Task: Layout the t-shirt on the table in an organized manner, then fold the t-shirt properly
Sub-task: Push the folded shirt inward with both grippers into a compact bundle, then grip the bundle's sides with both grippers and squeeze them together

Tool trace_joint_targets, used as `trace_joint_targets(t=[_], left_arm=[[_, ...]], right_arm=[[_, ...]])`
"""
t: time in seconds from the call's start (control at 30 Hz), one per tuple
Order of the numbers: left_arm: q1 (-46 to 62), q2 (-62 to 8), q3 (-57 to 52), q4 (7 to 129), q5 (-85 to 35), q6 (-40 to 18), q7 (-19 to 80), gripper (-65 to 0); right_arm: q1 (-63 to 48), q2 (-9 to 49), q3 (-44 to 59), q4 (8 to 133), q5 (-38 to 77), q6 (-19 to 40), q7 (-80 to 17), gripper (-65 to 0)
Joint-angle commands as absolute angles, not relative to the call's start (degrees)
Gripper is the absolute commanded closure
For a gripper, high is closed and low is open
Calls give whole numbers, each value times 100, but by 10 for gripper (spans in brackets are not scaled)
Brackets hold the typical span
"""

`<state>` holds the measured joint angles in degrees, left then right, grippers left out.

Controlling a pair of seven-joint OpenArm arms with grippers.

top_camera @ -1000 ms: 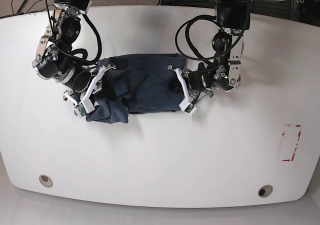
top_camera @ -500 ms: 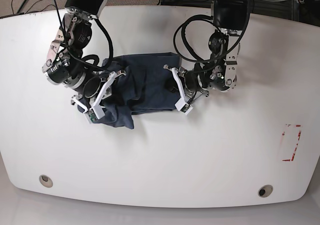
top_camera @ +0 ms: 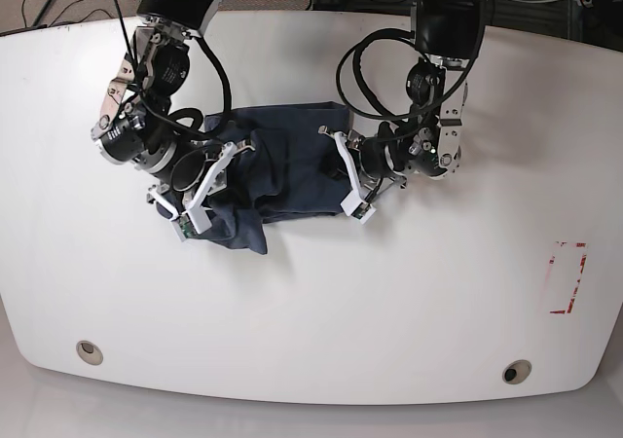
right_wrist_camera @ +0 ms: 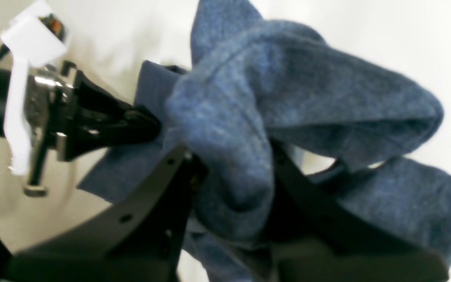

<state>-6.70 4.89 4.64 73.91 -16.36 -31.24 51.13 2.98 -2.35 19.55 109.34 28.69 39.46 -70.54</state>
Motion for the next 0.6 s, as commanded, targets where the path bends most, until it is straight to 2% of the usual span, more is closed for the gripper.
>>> trace_joint_targets(t=[0.0, 0.17, 0.23, 0.43, 0.5, 0.57], left_arm=[[-646, 470, 479, 7345, -1279, -3046, 5543, 0], [-646, 470, 479, 7345, -1279, -3046, 5543, 0], [-646, 470, 479, 7345, -1279, -3046, 5543, 0], [-646, 470, 479, 7345, -1279, -3046, 5543, 0], [-646, 470, 479, 7345, -1279, -3046, 5543, 0], [-646, 470, 479, 7336, -1279, -3046, 5534, 0]], right_arm=[[426, -338, 1956, 11029, 3029, 3969, -6844, -41], [426, -479, 1947, 11046, 3029, 3969, -6844, -55], [418, -523, 1947, 11046, 3037, 3969, -6844, -108], [374, -523, 1736, 11108, 3055, 3969, -6844, -392], [321, -523, 1710, 11213, 3073, 3969, -6844, -460], [295, -523, 1675, 11310, 3099, 3978, -6844, -496]])
